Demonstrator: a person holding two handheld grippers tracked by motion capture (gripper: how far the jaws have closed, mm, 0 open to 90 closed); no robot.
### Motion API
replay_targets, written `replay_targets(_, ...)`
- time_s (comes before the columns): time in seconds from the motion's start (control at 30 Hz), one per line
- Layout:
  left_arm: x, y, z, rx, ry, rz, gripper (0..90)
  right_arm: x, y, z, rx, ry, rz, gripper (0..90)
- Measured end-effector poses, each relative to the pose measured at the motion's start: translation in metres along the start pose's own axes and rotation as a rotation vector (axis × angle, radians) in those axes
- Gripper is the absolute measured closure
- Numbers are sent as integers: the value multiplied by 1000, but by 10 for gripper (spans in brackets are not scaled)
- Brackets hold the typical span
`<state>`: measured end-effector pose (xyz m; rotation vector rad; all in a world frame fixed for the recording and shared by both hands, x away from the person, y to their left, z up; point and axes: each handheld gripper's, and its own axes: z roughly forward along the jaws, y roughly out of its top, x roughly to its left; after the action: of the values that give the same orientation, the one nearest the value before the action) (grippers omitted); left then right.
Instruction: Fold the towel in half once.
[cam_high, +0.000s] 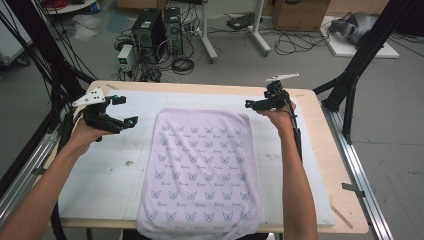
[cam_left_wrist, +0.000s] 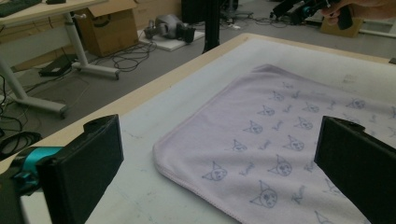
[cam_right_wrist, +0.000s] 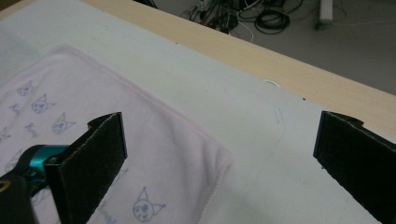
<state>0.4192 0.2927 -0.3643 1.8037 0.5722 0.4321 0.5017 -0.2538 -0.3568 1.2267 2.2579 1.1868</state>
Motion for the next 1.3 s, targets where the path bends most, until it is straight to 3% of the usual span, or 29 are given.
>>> replay_targets(0.3,1,-2,2,17,10,-3,17,-8,-3,30,102,-13,46,55)
replay_targets(0.37,1,-2,2,19,14,-1,17,-9,-7,37,136,-9,63,80)
replay_targets(0.43,1,-2,2,23,13,-5,17,-9,-8,42,145,-1,70,152)
replay_targets(0.5,0,-2,3,28,12,-4,17,-9,-9,46,152,1,71,161)
replay_targets(0.8,-1,-3,5,35,5,-3,17,-13,-17,58,227,49,104,313)
replay_targets(0.93,-1,-4,8,41,-1,1,17,-12,-19,63,265,25,87,346)
replay_targets(1.07,-1,-5,9,41,-3,-2,17,-10,-20,66,268,14,72,399)
replay_targets(1.3,0,-4,8,39,-2,-3,17,-11,-24,71,307,12,108,494)
